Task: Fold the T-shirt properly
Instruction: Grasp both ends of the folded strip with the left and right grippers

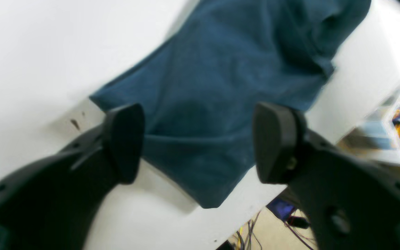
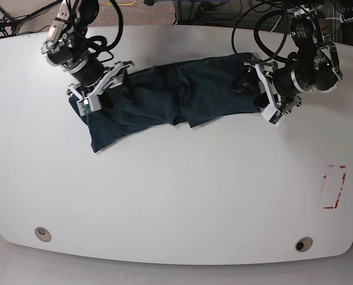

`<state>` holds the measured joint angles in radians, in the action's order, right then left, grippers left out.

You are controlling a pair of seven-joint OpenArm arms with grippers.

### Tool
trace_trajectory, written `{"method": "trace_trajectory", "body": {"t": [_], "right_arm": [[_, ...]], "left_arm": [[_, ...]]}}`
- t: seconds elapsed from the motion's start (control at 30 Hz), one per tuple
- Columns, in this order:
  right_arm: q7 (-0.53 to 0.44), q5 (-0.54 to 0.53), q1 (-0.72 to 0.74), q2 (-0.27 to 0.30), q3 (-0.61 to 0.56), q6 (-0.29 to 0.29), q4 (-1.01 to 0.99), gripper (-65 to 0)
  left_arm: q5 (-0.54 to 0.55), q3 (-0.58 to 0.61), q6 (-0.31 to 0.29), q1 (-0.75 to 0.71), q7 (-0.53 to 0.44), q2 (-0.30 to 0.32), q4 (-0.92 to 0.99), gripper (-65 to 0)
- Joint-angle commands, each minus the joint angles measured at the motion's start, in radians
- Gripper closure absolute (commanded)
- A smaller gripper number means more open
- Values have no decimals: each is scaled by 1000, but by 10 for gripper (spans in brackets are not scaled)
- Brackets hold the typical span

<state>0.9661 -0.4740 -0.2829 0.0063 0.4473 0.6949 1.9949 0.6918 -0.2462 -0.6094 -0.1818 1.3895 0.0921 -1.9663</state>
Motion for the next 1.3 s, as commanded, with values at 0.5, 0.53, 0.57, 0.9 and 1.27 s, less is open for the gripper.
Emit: {"method": "trace_trajectory", "body": {"t": [0.5, 0.53, 0.57, 0.9, 1.27], "right_arm": [[86, -32, 368, 218, 207, 3, -417, -544], [86, -32, 374, 222, 207, 3, -432, -544], [86, -32, 391, 228, 206, 3, -469, -544], [83, -53, 440, 238, 206, 3, -635, -544], [81, -59, 420, 215, 204, 3, -688, -544]], "left_arm": [[-257, 190, -7, -23, -167, -44, 170, -83], [-257, 190, -7, -23, -169, -35, 178, -83], [-255, 190, -7, -23, -169, -12, 200, -83], [-251, 196, -8, -20, -227, 84, 276, -86], [-252, 198, -8, 40, -263, 142, 296, -88]]}}
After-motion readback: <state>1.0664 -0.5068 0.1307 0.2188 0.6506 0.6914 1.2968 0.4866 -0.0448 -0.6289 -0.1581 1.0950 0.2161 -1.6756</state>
